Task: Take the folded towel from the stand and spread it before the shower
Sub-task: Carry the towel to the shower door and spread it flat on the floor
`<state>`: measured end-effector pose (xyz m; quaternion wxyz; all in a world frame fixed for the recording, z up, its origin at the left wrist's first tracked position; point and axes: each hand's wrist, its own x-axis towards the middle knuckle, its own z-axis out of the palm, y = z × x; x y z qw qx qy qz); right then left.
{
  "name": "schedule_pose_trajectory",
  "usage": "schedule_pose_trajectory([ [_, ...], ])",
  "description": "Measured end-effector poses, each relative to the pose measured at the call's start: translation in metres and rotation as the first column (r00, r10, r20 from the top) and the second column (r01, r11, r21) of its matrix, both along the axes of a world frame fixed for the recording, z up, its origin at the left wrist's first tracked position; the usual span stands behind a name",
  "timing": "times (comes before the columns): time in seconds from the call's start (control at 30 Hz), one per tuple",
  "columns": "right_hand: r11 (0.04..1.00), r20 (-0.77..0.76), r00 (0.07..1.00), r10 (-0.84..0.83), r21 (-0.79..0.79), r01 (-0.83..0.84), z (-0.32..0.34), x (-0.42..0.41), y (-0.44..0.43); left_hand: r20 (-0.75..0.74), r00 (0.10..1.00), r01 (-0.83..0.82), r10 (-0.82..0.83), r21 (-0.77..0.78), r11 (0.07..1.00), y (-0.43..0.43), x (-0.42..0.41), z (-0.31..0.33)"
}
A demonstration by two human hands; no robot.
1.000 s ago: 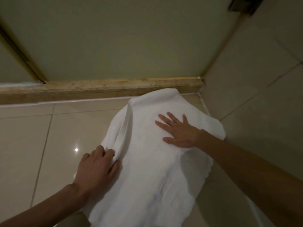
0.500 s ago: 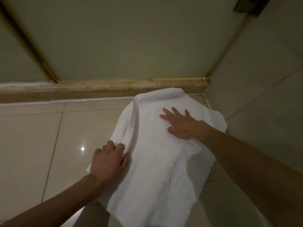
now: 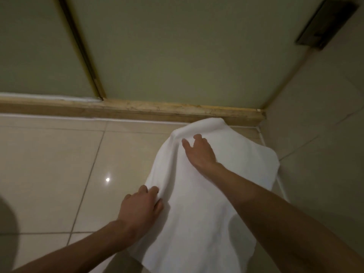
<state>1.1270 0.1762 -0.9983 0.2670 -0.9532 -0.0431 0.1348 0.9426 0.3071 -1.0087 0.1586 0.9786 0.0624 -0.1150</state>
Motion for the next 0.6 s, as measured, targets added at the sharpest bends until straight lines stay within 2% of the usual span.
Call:
schedule_pose_trajectory([
  [0.1, 0.99, -0.096, 0.993, -0.07, 0.114, 0.081, 0.007, 0.006, 0.026, -0.042, 0.999, -0.006, 0.0, -0.146, 0.989, 0.004, -0.011, 0.01],
  [0.23, 0.996, -0.142, 0.989, -0.035, 0.082, 0.046, 0.007, 0.007, 0.045, -0.086, 0.991, 0.074, -0.101, -0.273, 0.959, 0.003, -0.015, 0.018],
  [0.3, 1.0, -0.125, 0.992, -0.008, 0.028, 0.012, 0.0, 0.008, 0.049, -0.103, 0.987, 0.097, -0.123, -0.235, 0.967, -0.003, -0.008, 0.016],
  [0.37, 1.0, -0.121, 0.992, -0.027, 0.011, 0.028, -0.008, 0.011, 0.05, -0.105, 0.992, 0.052, -0.071, -0.172, 0.984, -0.007, 0.002, 0.013],
  [0.47, 0.984, -0.106, 0.986, -0.129, 0.11, 0.141, -0.017, 0.01, 0.05, -0.139, 0.987, -0.106, 0.079, -0.197, 0.975, -0.004, 0.025, 0.012],
  [0.53, 0.956, -0.074, 0.979, -0.189, 0.212, 0.201, -0.021, 0.007, 0.047, -0.169, 0.977, -0.175, 0.128, -0.304, 0.937, 0.0, 0.038, 0.01],
  [0.6, 0.906, -0.057, 0.96, -0.272, 0.321, 0.276, -0.021, 0.004, 0.044, -0.145, 0.983, -0.164, 0.113, -0.413, 0.896, 0.002, 0.047, 0.01],
])
